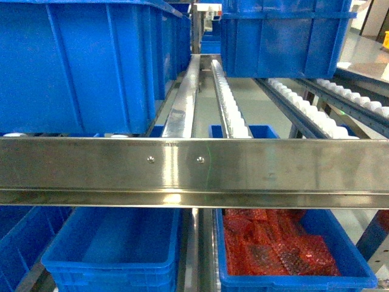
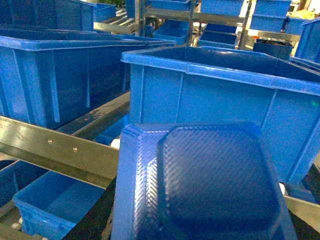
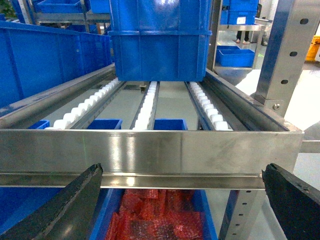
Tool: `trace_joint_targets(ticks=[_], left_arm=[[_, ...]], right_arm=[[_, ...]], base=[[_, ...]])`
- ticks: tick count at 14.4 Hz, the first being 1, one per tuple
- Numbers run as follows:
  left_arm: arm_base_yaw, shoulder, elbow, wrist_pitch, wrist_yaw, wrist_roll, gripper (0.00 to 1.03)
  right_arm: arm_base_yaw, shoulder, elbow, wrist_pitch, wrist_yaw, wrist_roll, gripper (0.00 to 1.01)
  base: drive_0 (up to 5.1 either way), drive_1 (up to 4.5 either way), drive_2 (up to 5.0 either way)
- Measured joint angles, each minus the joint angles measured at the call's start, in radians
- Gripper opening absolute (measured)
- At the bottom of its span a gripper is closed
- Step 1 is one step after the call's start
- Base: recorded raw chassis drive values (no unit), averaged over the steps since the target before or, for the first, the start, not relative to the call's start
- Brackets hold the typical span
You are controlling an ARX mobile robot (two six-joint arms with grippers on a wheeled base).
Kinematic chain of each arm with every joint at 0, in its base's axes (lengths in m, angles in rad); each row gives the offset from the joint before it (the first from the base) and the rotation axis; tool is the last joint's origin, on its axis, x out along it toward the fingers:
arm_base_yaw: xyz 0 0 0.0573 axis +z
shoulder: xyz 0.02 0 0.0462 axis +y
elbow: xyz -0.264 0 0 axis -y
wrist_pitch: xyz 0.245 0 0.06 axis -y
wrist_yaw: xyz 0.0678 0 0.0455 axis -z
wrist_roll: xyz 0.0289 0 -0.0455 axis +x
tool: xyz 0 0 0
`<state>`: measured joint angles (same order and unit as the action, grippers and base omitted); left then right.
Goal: Pick blue part to blue bin on bottom shelf
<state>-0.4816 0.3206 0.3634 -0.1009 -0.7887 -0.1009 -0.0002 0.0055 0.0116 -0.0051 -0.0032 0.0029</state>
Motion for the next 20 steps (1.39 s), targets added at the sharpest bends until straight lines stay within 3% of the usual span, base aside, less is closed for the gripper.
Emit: trace_joint_targets(ticks=[20], left_arm=[[0.0, 0.0, 0.0, 0.0, 0.003, 0.0, 0.43]], right_arm=[[0.0, 0.0, 0.0, 0.001, 0.004, 0.001, 0.98]], base=[[0.0, 0.0, 0.0]])
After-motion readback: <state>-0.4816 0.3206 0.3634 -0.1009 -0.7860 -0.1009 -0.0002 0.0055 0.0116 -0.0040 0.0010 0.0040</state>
